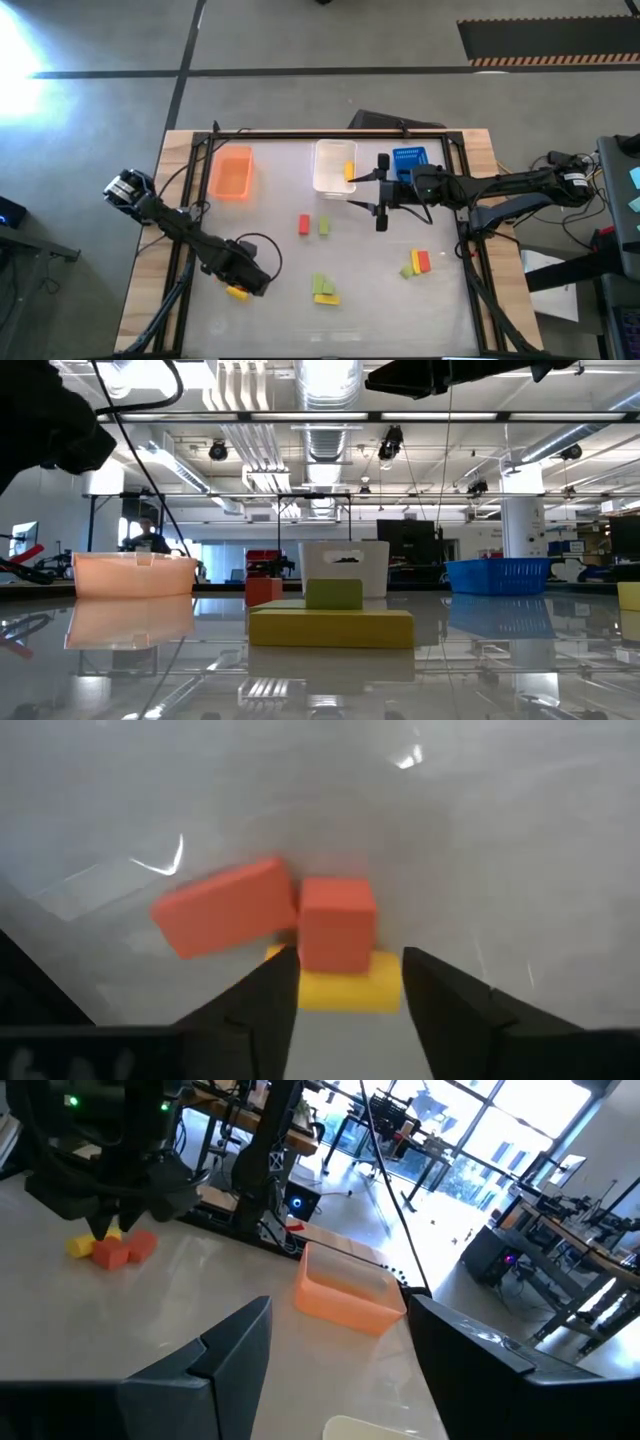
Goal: Sort & place blocks by color
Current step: Put the bottom left orange block into the blue bin
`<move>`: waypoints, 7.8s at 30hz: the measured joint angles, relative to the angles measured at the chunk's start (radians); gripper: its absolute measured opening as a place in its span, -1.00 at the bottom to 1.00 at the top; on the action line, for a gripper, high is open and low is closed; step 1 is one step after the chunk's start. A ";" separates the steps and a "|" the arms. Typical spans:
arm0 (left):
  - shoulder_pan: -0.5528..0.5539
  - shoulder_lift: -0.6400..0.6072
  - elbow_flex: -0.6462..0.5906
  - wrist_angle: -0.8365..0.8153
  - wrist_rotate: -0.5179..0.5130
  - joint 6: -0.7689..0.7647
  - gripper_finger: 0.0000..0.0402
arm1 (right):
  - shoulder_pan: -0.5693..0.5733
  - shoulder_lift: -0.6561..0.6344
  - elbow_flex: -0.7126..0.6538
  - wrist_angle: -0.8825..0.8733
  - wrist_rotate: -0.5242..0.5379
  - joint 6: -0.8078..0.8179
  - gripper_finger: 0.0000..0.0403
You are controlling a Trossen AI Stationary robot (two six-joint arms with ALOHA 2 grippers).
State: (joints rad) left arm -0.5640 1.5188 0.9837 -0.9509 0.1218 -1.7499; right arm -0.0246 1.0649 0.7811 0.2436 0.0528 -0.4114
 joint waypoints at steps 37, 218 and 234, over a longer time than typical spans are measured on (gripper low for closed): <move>-0.001 -0.001 -0.129 0.142 -0.047 0.020 -0.45 | 0.000 0.000 0.000 -0.003 0.000 0.020 0.12; 0.212 -0.665 -0.499 1.432 -0.873 1.688 0.18 | -0.678 0.259 0.231 -1.126 0.128 0.802 -0.38; 0.211 -0.650 -0.500 1.424 -0.875 1.688 0.18 | -0.781 0.485 0.281 -1.180 0.077 0.784 -0.35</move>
State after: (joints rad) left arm -0.3527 0.8692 0.4839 0.4734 -0.7532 -0.0622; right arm -0.8059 1.5501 1.0625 -0.9363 0.1302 0.3722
